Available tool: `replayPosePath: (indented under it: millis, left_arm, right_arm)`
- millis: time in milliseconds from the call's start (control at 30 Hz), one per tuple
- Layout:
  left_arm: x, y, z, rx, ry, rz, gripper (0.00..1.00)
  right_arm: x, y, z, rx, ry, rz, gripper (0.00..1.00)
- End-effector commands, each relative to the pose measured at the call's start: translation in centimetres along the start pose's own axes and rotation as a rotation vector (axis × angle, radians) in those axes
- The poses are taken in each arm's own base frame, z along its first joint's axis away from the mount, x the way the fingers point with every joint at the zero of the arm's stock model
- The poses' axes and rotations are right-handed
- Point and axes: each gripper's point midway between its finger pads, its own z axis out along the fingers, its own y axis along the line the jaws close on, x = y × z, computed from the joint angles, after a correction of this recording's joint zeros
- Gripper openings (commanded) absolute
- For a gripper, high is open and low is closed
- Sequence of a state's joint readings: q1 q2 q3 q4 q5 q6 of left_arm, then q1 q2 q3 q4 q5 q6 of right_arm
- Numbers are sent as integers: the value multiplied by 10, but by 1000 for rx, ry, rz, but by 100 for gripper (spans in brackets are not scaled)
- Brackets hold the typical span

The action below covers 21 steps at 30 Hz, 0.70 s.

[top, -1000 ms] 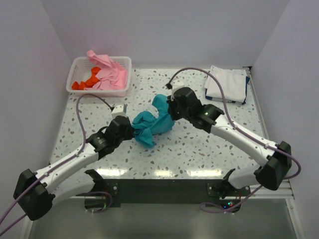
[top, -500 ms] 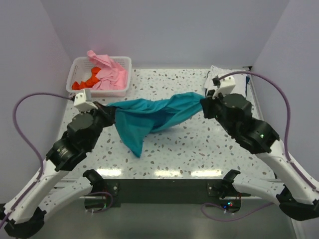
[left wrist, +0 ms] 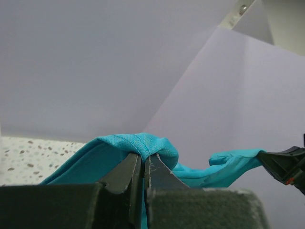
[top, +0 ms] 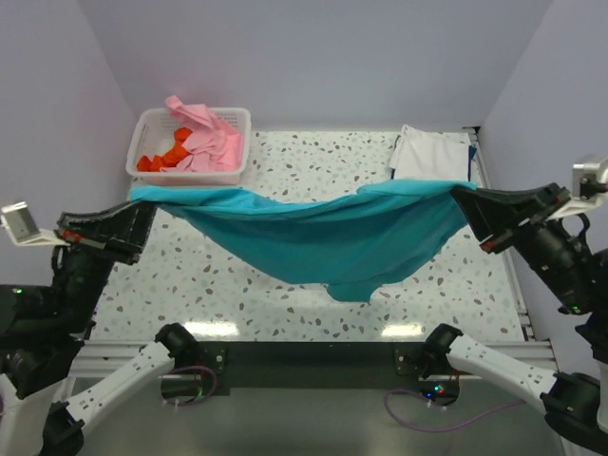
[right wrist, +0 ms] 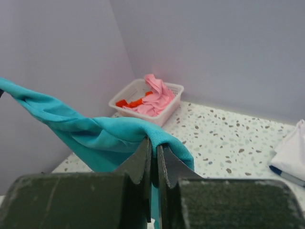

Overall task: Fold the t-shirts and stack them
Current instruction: Flatten the tshirt out

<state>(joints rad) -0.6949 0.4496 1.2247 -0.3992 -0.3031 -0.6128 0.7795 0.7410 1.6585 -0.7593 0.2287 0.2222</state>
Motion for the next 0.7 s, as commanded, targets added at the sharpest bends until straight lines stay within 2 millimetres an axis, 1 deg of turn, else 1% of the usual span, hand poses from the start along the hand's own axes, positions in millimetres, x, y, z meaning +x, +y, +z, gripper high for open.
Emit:
replayPosePath:
  millis: [0,33,100,133,167,267,300,333,367,400,433,467,500,533,567,600,633,667]
  left_arm:
    - [-37,-45,-13,182,-60,-2,0]
    - [-47,-51,-18,202,-75,-7,0]
    - [-51,-58,-21,229,-75,-10,0]
    - [-55,-61,-23,242,-81,-15,0]
    - [-55,-63,-23,249,-77,-17,0]
    - [-52,-65,-21,252,-59,-29,0]
    - [-48,-62,-17,233,-48,-30,0]
    - [-45,-57,-13,204,-40,-38,0]
    - [-46,-46,-8,139,-57,-43,0]
    - [-36,-33,-1,71,-34,-36,0]
    - [-30,-20,4,6,-26,-42,0]
    - [-28,4,10,-121,-49,-31,0]
    - [-8,27,21,-232,-7,-10,0]
    - [12,52,27,-344,15,15,0]
    - [19,84,28,-507,-18,46,0]
    - [51,111,35,-638,47,86,0]
    - [74,133,36,-730,91,138,0]
    - [86,155,34,-836,91,190,0]
  right_arm:
    - [-27,21,-24,-128,-43,0,0]
    - [-39,25,-32,-150,-72,2,0]
    - [-45,31,-40,-189,-77,2,0]
    - [-52,34,-46,-207,-96,5,0]
    - [-55,36,-49,-219,-101,8,0]
    - [-56,42,-49,-250,-102,16,0]
    - [-54,42,-47,-249,-97,17,0]
    - [-51,39,-41,-227,-87,15,0]
    - [-50,36,-36,-206,-88,11,0]
    - [-48,31,-31,-175,-86,-1,0]
    - [-38,24,-20,-133,-65,-9,0]
    - [-36,8,-8,-29,-69,-15,0]
    - [-29,-5,3,46,-58,-34,0]
    - [-11,-22,18,152,-25,-47,0]
    - [-7,-45,35,305,-39,-55,0]
    - [3,-58,46,385,-26,-90,0]
    - [26,-68,62,448,23,-133,0]
    - [35,-74,75,498,41,-161,0]
